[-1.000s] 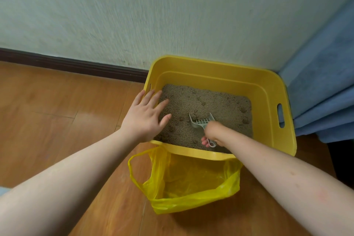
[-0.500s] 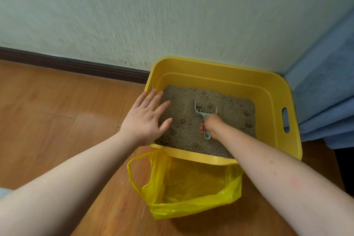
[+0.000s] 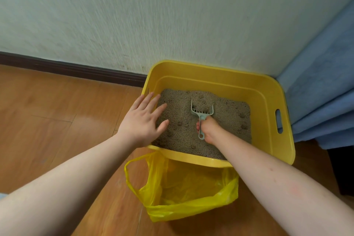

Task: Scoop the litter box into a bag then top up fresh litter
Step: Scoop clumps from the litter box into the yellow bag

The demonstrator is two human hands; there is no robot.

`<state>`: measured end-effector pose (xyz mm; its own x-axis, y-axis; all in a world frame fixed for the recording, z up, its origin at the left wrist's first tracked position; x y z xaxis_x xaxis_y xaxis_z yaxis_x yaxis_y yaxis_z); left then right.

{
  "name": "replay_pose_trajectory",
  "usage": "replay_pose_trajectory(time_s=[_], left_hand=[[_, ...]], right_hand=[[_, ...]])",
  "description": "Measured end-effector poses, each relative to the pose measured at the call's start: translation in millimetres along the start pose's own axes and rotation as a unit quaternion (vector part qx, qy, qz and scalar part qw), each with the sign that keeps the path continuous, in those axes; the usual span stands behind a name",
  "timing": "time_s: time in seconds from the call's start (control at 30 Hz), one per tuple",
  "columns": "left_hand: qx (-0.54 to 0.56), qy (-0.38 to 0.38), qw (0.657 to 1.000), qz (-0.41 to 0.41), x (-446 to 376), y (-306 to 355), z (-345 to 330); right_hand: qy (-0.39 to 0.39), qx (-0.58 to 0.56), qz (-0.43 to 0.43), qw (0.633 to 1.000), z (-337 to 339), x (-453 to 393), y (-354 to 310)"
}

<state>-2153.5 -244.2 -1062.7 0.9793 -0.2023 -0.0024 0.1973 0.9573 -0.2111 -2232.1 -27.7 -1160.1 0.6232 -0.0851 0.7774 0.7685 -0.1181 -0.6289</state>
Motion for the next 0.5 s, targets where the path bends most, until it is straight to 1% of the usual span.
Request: replay_pose_trajectory(time_s=[0.1,0.5], left_hand=[[-0.002,0.002,1.0,0.001,-1.5,0.1,0.1],[-0.005,-0.004,1.0,-0.001,-1.8,-1.8,-0.6]], right_hand=[[0.013,0.04,0.012,0.999,4.3,-4.5,2.0],[0.007,0.059,0.021,0.998,11.6,7.6,-3.7]])
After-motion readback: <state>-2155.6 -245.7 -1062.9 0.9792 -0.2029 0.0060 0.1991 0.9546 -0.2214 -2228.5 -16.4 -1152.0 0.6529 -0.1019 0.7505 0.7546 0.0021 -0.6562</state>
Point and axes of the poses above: each hand's wrist, its own x-axis away from the middle knuckle, its own z-axis out of the back of the hand, y = z × x, the point moved 1 cm from there along -x, towards the middle knuckle, and after that the axes turned 15 degrees about -x, right-handed, at the moved point
